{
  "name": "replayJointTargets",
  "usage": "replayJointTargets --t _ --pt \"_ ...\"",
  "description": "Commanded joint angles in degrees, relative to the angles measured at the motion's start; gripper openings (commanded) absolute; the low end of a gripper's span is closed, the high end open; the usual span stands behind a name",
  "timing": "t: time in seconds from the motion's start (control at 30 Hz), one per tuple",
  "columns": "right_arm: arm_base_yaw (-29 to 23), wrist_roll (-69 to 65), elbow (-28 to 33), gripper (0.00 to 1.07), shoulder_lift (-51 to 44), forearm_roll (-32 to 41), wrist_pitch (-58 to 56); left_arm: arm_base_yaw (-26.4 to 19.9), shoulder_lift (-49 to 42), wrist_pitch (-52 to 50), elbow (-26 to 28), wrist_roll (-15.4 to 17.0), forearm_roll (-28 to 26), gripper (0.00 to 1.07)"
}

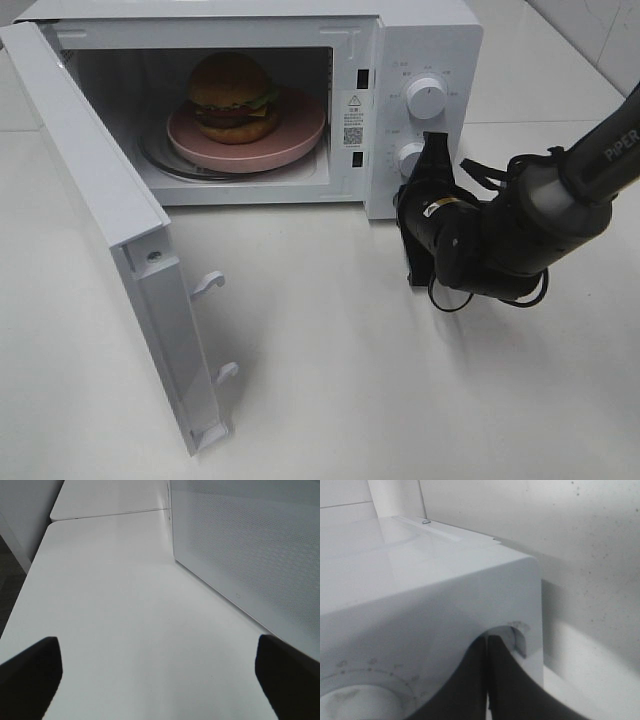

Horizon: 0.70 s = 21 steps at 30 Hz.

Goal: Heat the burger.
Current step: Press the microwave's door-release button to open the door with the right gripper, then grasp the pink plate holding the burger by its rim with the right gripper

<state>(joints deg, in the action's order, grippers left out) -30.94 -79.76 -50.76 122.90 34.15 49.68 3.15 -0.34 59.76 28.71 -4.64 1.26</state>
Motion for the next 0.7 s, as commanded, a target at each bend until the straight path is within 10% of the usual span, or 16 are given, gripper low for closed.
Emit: replayJointTargets --t 0.03,0.7 --pt "0.0 -0.52 0.74 0.0 -3.32 -4.41 2.81 -0.11 -0.97 -0.11 -0.17 0.17 -0.17 0.98" --pt "0.0 7.85 13.98 0.0 -16.73 -9.34 -9.8 -0.11 -0.97 -0.11 -0.17 0.17 -0.17 0.98"
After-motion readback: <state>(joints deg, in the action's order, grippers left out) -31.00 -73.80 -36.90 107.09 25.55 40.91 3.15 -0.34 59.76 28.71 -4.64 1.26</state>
